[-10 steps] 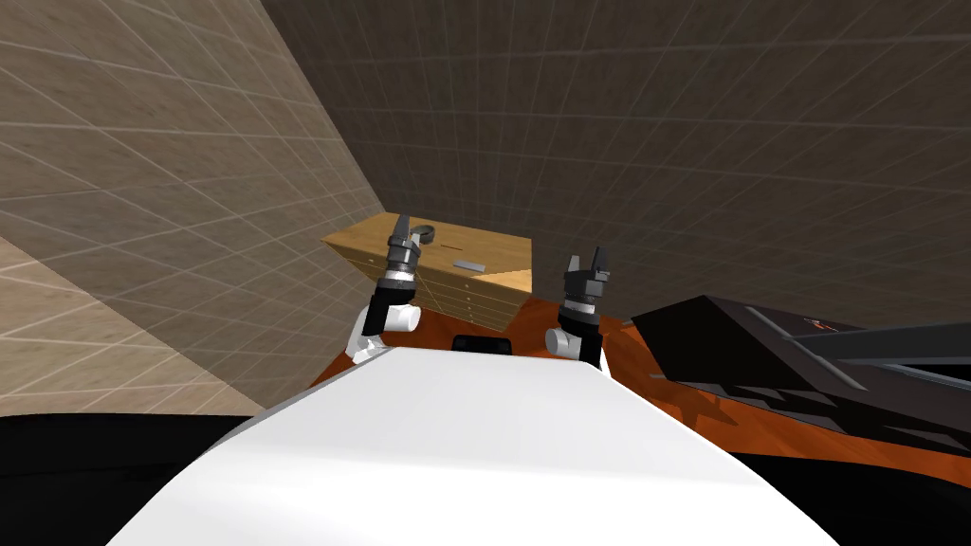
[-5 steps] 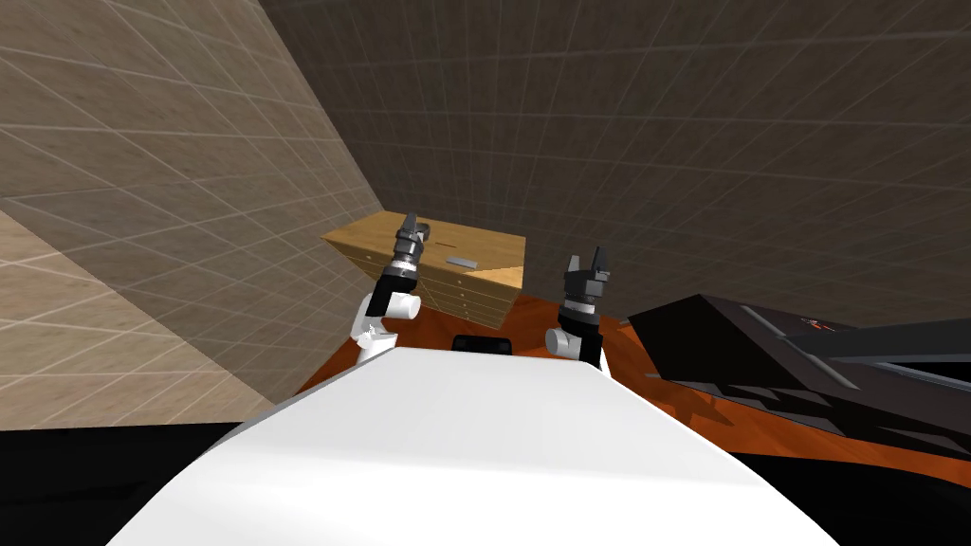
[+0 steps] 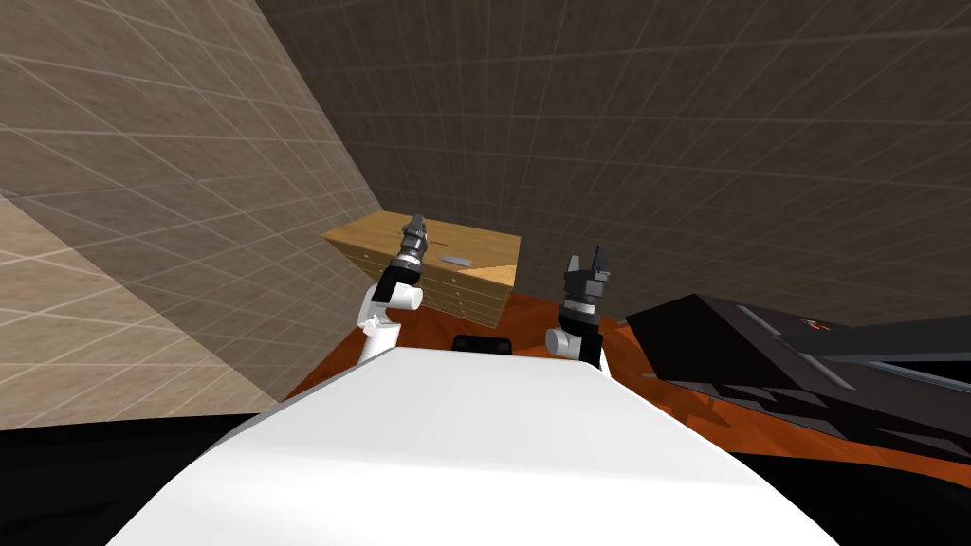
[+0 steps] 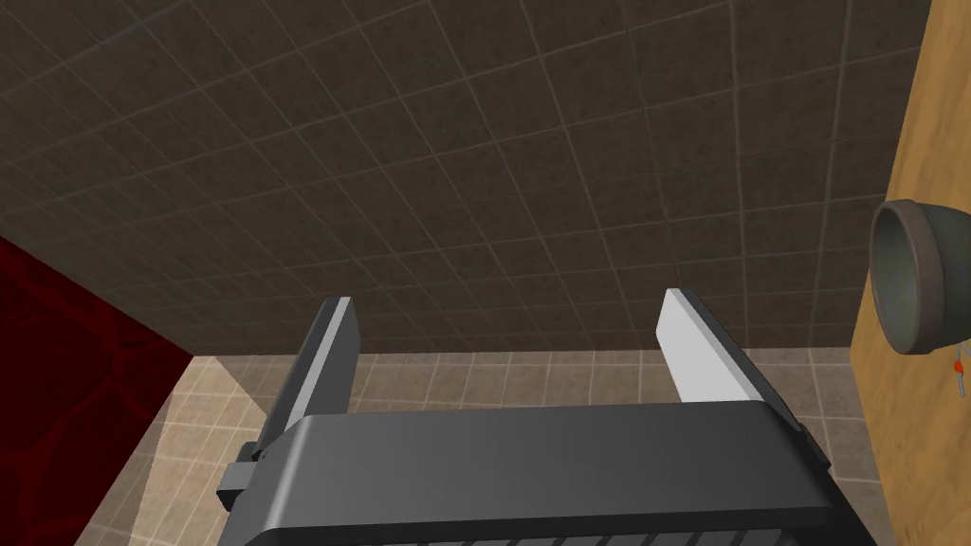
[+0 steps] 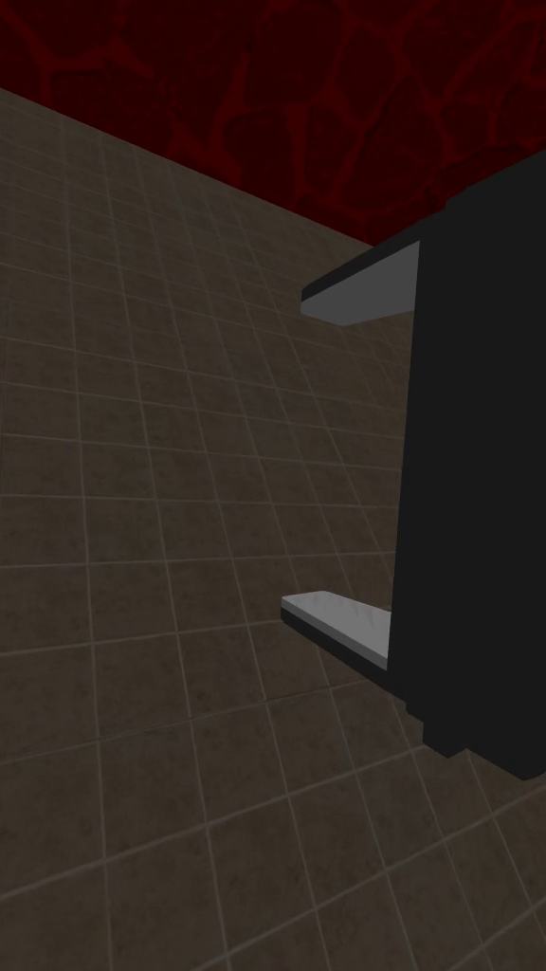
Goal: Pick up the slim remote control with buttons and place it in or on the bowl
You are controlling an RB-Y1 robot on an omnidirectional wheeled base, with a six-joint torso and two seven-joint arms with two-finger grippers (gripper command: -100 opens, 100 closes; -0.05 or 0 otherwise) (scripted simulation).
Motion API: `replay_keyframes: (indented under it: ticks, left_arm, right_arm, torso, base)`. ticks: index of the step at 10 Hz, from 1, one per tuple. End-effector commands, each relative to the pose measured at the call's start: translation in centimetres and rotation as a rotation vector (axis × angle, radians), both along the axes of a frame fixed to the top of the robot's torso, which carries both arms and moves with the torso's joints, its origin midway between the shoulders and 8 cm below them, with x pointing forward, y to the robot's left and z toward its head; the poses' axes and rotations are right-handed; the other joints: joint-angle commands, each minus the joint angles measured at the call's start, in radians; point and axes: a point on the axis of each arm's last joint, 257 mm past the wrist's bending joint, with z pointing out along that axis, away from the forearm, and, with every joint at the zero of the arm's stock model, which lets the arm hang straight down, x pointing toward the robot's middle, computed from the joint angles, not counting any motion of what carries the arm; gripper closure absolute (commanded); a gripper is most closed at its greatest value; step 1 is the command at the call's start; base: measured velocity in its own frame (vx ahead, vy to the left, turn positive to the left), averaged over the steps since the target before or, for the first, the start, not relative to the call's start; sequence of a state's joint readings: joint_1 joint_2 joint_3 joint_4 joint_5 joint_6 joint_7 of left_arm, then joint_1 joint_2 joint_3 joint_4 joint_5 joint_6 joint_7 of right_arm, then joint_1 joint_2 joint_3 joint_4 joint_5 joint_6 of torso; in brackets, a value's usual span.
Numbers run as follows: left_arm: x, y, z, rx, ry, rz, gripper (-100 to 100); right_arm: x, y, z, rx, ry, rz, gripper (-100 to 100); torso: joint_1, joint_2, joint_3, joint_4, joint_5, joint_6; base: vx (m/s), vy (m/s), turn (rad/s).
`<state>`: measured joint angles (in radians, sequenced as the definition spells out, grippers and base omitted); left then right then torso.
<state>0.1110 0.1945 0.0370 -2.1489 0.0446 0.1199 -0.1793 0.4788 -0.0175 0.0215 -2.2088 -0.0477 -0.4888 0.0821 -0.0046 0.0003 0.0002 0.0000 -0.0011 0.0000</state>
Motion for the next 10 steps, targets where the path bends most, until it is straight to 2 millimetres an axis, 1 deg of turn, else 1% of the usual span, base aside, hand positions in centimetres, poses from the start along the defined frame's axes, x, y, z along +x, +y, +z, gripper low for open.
replay_keyframes:
  ticks: [1, 2, 3, 4, 5, 7, 8, 10]
  left_arm:
    - [1.1, 0.2, -1.0, 0.0, 0.043, 0.006, -100]
    - [2.4, 0.6, -1.6, -0.001, 0.075, 0.012, -100]
    - [2.7, 0.4, -1.5, -0.001, 0.084, 0.011, -100]
    - [2.8, 0.5, -2.0, -0.002, 0.101, 0.014, -100]
    - [4.2, 0.7, -2.1, -0.003, 0.124, 0.017, -100]
    - [4.5, 0.8, -3.0, -0.004, 0.161, 0.022, -100]
    - [5.9, 1.0, -3.3, -0.007, 0.189, 0.027, -100]
    - [6.1, 1.1, -4.0, -0.008, 0.224, 0.03, -100]
  right_arm:
    - [0.0, 0.0, 0.0, 0.0, 0.0, 0.0, 0]
    - [0.0, 0.0, 0.0, 0.0, 0.0, 0.0, 0]
    - [0.0, 0.0, 0.0, 0.0, 0.0, 0.0, 0]
    - [0.0, 0.0, 0.0, 0.0, 0.0, 0.0, 0]
    - [0.0, 0.0, 0.0, 0.0, 0.0, 0.0, 0]
    - [0.0, 0.0, 0.0, 0.0, 0.0, 0.0, 0]
    - [0.0, 0.0, 0.0, 0.0, 0.0, 0.0, 0]
    - [0.0, 0.0, 0.0, 0.0, 0.0, 0.0, 0]
  torso:
    - [0.0, 0.0, 0.0, 0.0, 0.0, 0.0]
    - [-0.001, 0.0, 0.0, 0.0, 0.0, 0.0]
    - [-0.002, 0.001, 0.0, 0.0, 0.0, 0.0]
    - [-0.002, 0.001, 0.0, 0.0, -0.001, 0.0]
    - [0.0, 0.0, 0.0, 0.0, 0.0, 0.0]
    - [-0.001, 0.001, 0.0, 0.0, 0.0, 0.0]
    - [0.002, 0.0, 0.0, 0.0, 0.0, 0.0]
    - [0.0, 0.0, 0.0, 0.0, 0.0, 0.0]
  base:
    - [-0.025, -0.087, 0.013]
    - [-0.032, -0.1, 0.023]
    - [-0.029, -0.102, 0.01]
    - [-0.016, -0.064, 0.0]
    - [-0.03, -0.089, 0.011]
    - [-0.02, -0.065, 0.008]
    - [-0.025, -0.065, 0.006]
    - [-0.016, -0.053, 0.005]
